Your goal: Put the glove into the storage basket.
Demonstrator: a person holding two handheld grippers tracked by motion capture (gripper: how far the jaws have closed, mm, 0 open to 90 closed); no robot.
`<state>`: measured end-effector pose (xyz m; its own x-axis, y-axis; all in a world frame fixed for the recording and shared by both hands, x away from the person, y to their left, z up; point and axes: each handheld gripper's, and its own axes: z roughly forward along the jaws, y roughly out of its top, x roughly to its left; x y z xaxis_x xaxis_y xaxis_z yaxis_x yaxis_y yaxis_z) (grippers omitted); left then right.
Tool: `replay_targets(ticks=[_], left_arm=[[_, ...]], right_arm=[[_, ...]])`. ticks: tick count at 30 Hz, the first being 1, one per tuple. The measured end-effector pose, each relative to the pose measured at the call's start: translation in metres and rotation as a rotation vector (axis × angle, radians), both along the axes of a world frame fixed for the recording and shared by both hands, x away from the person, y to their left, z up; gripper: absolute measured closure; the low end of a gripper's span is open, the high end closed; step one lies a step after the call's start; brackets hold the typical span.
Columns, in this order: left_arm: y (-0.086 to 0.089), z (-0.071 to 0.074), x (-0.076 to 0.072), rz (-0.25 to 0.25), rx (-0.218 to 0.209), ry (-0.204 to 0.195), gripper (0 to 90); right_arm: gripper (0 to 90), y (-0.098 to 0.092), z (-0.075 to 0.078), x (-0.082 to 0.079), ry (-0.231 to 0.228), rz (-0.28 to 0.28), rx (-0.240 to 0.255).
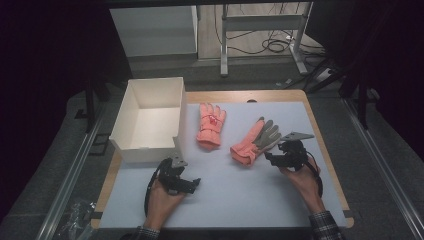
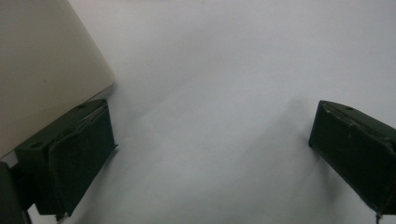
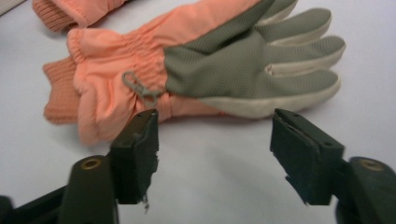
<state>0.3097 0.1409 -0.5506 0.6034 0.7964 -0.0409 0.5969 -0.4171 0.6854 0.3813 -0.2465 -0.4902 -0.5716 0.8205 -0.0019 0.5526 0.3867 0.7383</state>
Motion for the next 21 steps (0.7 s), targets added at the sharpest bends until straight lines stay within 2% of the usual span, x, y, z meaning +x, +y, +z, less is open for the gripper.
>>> replay_targets(ticks=[10,13,15,16,19,21], left_arm=[[0.0,0.0,0.0,0.0,0.0,0.0,0.2],[0.0,0.0,0.0,0.0,0.0,0.0,0.2],[0.0,0.0,0.0,0.0,0.0,0.0,0.2],[0.0,0.0,0.0,0.0,0.0,0.0,0.2],[0.0,0.0,0.0,0.0,-0.001,0.0,0.2],[0.0,0.0,0.0,0.0,-0.001,0.0,0.2]], right_arm=[[51.6,0.009,0.011,0.034,0.002,-0.012,0.021],[50.3,0.013,0.011,0.044,0.017,-0.017,0.038],[44.7,0.018,0.009,0.049,0.02,-0.024,0.039],[44.7,0.018,0.009,0.049,0.02,-0.024,0.039],[41.4,0.027,0.0,0.055,0.031,-0.061,-0.017],[41.6,0.029,-0.007,0.058,0.049,-0.066,-0.027]])
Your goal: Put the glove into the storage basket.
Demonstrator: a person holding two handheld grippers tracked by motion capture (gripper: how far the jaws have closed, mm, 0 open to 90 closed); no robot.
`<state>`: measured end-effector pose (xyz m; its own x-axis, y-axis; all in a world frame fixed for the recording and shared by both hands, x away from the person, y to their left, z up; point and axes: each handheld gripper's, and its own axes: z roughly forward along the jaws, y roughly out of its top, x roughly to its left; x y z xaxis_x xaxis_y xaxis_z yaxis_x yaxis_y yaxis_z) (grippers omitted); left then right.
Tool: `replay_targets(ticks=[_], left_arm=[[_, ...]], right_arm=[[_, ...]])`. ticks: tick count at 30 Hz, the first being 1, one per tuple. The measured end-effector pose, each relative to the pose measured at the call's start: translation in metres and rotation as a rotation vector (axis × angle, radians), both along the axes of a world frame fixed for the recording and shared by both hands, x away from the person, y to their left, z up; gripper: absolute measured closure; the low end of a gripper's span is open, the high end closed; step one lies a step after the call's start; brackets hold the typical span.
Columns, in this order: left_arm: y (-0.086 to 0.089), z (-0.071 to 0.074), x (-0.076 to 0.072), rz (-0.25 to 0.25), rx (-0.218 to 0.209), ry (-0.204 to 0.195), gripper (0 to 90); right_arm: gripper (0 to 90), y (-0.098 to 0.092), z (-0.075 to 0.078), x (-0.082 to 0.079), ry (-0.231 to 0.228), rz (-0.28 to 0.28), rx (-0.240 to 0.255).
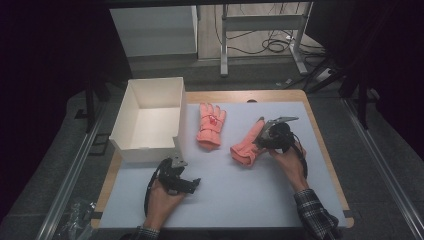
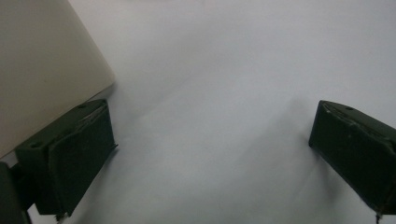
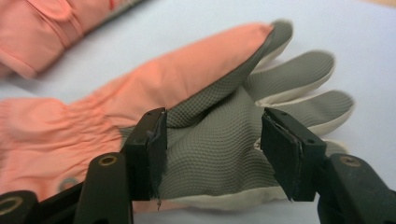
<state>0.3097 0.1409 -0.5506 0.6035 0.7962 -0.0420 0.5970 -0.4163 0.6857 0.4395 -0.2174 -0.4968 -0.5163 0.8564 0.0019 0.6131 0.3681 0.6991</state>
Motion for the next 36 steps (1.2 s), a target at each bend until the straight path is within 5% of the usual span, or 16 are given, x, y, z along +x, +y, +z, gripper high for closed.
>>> replay_targets(ticks=[10,21,28,36], left_arm=[[0.0,0.0,0.0,0.0,0.0,0.0,0.2],[0.0,0.0,0.0,0.0,0.0,0.0,0.2],[0.0,0.0,0.0,0.0,0.001,0.0,0.2],[0.0,0.0,0.0,0.002,-0.003,-0.001,0.2]], right_arm=[[84.2,0.009,-0.011,0.0,-0.009,-0.005,-0.037],[86.3,-0.003,0.001,-0.003,0.012,0.059,0.085],[86.7,-0.005,0.017,-0.012,0.006,0.106,0.119],[86.7,-0.008,0.033,-0.026,0.042,0.217,0.177]])
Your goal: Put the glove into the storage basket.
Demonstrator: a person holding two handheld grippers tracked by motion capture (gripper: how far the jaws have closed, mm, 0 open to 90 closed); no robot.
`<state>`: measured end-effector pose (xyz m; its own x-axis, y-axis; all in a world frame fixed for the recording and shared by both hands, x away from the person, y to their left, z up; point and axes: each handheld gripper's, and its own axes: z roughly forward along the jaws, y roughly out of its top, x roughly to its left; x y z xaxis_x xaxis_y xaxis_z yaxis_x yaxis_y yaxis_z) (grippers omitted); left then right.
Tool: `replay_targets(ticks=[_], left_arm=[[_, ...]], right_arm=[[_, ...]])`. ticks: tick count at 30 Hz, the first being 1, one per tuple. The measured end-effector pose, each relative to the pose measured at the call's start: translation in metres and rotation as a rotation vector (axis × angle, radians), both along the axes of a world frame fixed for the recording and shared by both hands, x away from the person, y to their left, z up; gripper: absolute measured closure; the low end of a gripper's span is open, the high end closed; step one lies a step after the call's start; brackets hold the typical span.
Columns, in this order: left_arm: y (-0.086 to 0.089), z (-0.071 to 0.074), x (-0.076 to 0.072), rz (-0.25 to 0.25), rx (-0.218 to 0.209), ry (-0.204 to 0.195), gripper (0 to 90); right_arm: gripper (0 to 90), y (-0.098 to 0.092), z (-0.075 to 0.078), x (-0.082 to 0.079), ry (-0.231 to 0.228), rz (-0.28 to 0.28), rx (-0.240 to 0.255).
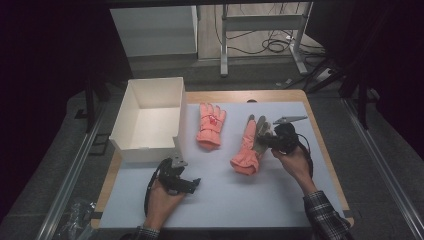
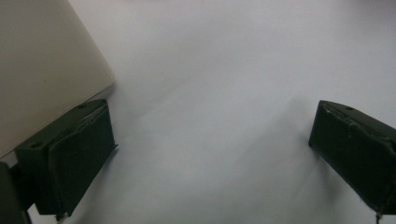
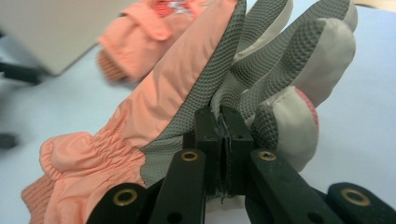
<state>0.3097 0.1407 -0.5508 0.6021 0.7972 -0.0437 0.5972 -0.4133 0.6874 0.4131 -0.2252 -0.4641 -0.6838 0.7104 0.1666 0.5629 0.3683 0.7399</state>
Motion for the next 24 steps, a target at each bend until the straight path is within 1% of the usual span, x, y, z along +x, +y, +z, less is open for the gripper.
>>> replay_targets(ticks=[3,6,11,15,18,20,22,24], left_arm=[[0.0,0.0,0.0,0.0,0.0,0.0,0.2],[0.0,0.0,0.0,0.0,0.0,0.0,0.2],[0.0,0.0,0.0,0.0,-0.001,0.0,0.2],[0.0,0.0,0.0,-0.002,0.004,0.001,0.2],[0.0,0.0,0.0,-0.002,0.003,0.001,0.2],[0.0,0.0,0.0,-0.002,0.003,0.002,0.3],[0.0,0.0,0.0,-0.002,0.003,0.001,0.3],[0.0,0.0,0.0,-0.002,0.003,0.001,0.3]], right_arm=[[86.7,0.002,0.002,-0.008,0.012,0.052,0.003],[86.6,0.005,0.002,-0.018,0.031,0.097,0.017],[86.6,0.014,-0.007,-0.032,0.057,0.17,0.01],[86.6,0.023,-0.016,-0.039,0.08,0.228,-0.004],[86.6,0.029,-0.025,-0.041,0.088,0.257,-0.029],[86.4,0.032,-0.032,-0.04,0.092,0.26,-0.053],[85.8,0.033,-0.037,-0.038,0.098,0.257,-0.058],[82.6,0.032,-0.037,-0.036,0.088,0.264,-0.053]])
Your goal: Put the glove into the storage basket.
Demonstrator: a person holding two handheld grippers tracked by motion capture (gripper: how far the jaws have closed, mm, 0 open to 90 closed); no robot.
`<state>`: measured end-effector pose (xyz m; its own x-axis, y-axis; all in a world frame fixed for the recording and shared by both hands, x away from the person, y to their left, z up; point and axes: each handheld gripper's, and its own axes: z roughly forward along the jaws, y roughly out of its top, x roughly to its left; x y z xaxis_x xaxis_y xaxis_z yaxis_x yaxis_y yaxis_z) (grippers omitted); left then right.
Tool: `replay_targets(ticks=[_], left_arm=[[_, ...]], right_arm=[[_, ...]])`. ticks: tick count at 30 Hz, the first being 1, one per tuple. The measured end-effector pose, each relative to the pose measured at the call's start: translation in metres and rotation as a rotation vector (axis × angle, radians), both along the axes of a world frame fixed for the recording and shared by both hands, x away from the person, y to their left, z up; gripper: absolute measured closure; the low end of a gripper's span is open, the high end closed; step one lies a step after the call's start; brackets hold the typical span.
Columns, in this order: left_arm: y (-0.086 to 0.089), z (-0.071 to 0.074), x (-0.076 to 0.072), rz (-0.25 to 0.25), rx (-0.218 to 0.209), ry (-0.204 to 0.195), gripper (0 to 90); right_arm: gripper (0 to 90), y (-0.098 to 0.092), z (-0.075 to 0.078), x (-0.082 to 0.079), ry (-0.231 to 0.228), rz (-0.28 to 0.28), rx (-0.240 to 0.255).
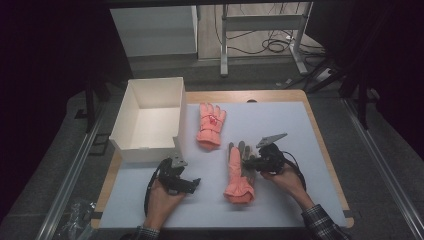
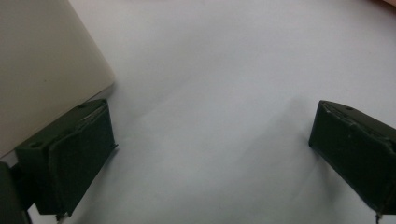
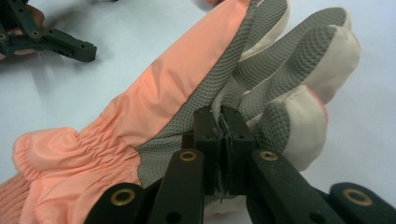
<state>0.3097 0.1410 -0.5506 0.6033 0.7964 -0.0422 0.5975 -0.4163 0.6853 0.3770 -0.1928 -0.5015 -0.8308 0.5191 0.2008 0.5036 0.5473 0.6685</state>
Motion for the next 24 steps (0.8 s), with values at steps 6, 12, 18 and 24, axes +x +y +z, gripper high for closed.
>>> replay_targets(ticks=[6,12,18,24], left_arm=[[0.0,0.0,0.0,0.0,0.0,0.0,0.3],[0.0,0.0,0.0,0.003,-0.004,-0.001,0.2],[0.0,0.0,0.0,0.001,0.0,0.001,0.2],[0.0,0.0,0.0,0.001,-0.002,0.002,0.2]], right_arm=[[74.3,-0.001,0.012,-0.003,-0.094,-0.012,-0.033],[65.7,0.0,0.027,0.007,-0.12,-0.051,-0.019],[59.4,0.014,0.035,0.023,-0.141,-0.076,-0.017],[51.1,0.032,0.039,0.045,-0.127,-0.097,-0.005]])
